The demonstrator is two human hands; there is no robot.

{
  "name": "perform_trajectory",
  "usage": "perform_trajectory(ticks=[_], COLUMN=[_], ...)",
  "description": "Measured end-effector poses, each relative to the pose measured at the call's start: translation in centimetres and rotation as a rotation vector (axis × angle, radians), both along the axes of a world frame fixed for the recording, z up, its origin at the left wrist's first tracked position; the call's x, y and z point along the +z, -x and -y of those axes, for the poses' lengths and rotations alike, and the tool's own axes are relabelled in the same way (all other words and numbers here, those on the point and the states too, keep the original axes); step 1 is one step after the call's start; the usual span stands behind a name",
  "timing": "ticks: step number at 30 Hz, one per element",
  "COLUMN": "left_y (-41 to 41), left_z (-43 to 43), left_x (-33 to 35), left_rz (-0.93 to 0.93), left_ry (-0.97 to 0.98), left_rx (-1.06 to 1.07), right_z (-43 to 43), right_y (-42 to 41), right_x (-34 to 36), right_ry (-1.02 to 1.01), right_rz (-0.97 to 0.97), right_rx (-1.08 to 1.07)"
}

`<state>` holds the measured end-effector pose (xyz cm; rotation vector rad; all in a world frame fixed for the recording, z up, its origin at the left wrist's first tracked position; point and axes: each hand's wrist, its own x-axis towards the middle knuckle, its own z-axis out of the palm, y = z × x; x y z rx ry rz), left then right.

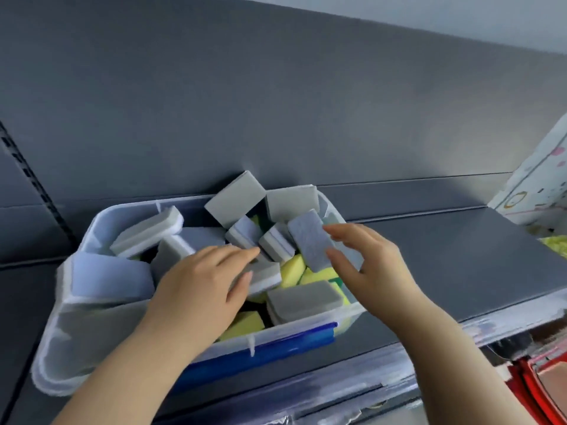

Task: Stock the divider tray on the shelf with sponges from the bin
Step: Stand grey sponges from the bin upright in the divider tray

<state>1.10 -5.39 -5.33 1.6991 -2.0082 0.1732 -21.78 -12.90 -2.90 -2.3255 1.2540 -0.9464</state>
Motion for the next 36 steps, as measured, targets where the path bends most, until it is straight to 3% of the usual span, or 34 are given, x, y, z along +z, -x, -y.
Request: perform_trajectory(ticks=[4,8,12,15,17,20,21,23,25,27,28,30,32,36], left_y=[1.3,3.0,4.4,5.3,5.8,6.1,6.1,5.9,5.7,5.3,5.1,4.7,4.2,3.3], left_z=[0.3,0.4,-0.3,-0.2,0.0,0.3,0.4,0.7,1.1,1.4,1.5,1.8,2.1,2.3], left_x=[-0.1,0.1,-0.8,-1.7,-1.6,-0.8,-0.6,-0.3,-0.3,-0.1,0.0,0.3,0.5,0.6], left_rz=[-0.008,-0.003,-0.074,-0.110,-0.123,-0.090,-0.077,-0.070,-0.074,-0.054,-0.045,-0.032,-0.028,-0.019], left_ry=[-0.046,-0.052,-0.080,-0.108,-0.109,-0.105,-0.102,-0.085,-0.085,-0.087,-0.094,-0.104,-0.096,-0.089], left_rx=[0.196,0.339,0.491,0.553,0.573,0.582,0.590,0.590,0.566,0.534,0.519,0.487,0.472,0.433], right_z=[7.0,12.0,13.3,13.2,12.9,12.0,11.8,11.7,11.5,11.0,10.9,10.8,11.3,12.3], right_y=[-1.7,-2.9,-3.2,-2.8,-2.2,-1.6,-1.5,-1.5,-1.3,-0.4,0.2,1.2,1.6,0.4], right_x=[0.0,-0.9,-2.0,-1.2,0.2,2.2,2.4,1.9,0.2,-0.9,-1.1,-1.2,-0.7,0.0], right_ry=[-0.002,-0.033,-0.039,-0.106,-0.108,0.187,0.322,0.485,0.361,0.003,-0.129,-0.184,-0.110,-0.105], right_rz=[-0.219,-0.558,-0.649,-0.609,-0.444,-0.045,0.008,-0.079,-0.356,-0.617,-0.648,-0.499,-0.371,-0.437], right_rx=[0.163,0.139,0.131,0.208,0.255,0.316,0.352,0.434,0.551,0.596,0.592,0.536,0.407,0.304])
